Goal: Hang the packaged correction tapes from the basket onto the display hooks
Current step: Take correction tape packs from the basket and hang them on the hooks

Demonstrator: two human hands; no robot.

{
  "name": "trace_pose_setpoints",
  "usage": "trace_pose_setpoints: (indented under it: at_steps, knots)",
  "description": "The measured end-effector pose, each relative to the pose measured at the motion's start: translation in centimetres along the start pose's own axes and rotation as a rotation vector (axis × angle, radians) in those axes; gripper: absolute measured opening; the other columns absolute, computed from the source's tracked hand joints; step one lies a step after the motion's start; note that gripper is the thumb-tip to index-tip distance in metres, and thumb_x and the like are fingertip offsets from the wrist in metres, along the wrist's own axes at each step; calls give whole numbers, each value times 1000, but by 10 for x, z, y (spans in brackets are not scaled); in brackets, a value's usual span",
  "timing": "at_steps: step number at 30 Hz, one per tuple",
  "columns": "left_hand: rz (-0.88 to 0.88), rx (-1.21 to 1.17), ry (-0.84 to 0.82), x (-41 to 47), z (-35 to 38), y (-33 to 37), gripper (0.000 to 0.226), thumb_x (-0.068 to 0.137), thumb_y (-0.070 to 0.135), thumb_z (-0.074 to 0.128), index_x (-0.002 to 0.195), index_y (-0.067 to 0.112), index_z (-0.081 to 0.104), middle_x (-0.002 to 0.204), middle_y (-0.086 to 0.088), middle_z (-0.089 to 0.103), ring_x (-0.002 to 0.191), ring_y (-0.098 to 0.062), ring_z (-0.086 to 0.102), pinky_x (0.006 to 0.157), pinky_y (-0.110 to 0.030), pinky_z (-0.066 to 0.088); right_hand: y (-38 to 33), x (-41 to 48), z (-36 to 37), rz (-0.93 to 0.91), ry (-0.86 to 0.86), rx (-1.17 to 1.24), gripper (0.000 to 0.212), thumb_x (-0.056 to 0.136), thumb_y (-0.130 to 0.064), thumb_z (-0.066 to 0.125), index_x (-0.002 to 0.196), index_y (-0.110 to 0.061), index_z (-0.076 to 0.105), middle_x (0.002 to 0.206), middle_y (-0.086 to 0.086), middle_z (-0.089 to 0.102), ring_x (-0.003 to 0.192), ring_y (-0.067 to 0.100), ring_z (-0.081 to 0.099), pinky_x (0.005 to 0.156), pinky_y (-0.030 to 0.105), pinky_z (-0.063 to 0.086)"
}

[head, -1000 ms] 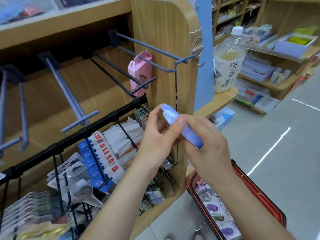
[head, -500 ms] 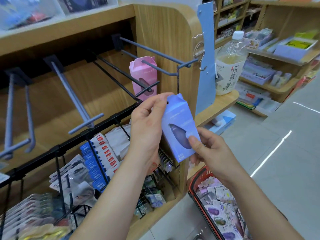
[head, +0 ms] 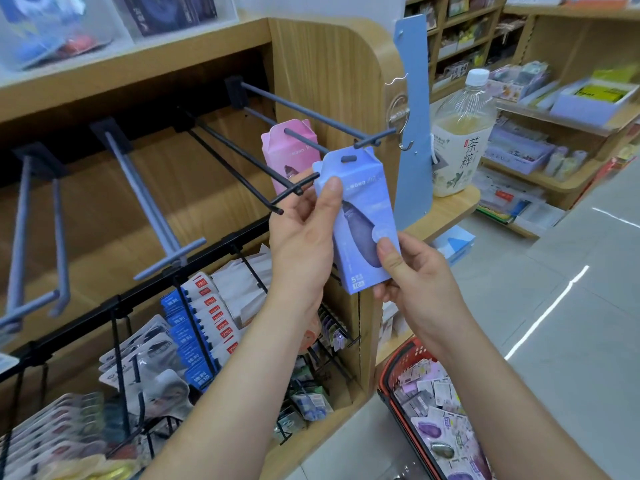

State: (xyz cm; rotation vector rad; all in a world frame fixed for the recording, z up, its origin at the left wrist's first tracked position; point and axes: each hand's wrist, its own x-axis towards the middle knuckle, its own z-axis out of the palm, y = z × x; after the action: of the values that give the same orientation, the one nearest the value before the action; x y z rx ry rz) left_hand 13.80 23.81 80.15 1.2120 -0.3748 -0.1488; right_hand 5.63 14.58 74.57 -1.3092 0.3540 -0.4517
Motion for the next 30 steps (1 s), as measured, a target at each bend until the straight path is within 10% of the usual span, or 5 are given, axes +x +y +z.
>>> trace_pose_setpoints:
  at_steps: [8, 18, 23, 30]
  knots:
    - [-133, 205, -181, 4, -27, 1, 30, 86, 11, 65, 116, 14, 65, 108, -4, 75, 100, -22, 71, 86, -40, 56, -5, 9, 11, 149, -1, 176, 33, 92, -36, 61, 113, -12, 69, 93, 4, 66, 55, 10, 52, 56, 20, 45]
    - [-223, 571, -81, 16, -47, -12, 32, 98, 30, 58, 86, 1, 59, 66, -11, 67, 56, -21, 68, 56, -32, 56, -8, 27, 34, 273, 104, 701, 8, 96, 6, 52, 96, -1, 55, 74, 11, 66, 80, 22, 67, 73, 22, 60]
    - [-139, 634, 59, 36, -53, -20, 30, 97, 36, 60, 82, 11, 56, 71, -17, 69, 52, -17, 67, 63, -43, 60, -11, 19, 28, 252, 77, 479, 28, 97, 0, 53, 123, -5, 58, 111, 19, 72, 96, 25, 73, 85, 29, 59]
    - [-178, 669, 100, 28, -73, -29, 28, 94, 39, 62, 109, 22, 46, 82, -2, 70, 73, -18, 71, 82, -52, 57, 0, -7, -19, 223, 111, -34, 23, 97, -3, 54, 111, -13, 69, 88, 7, 75, 75, 15, 67, 73, 26, 54]
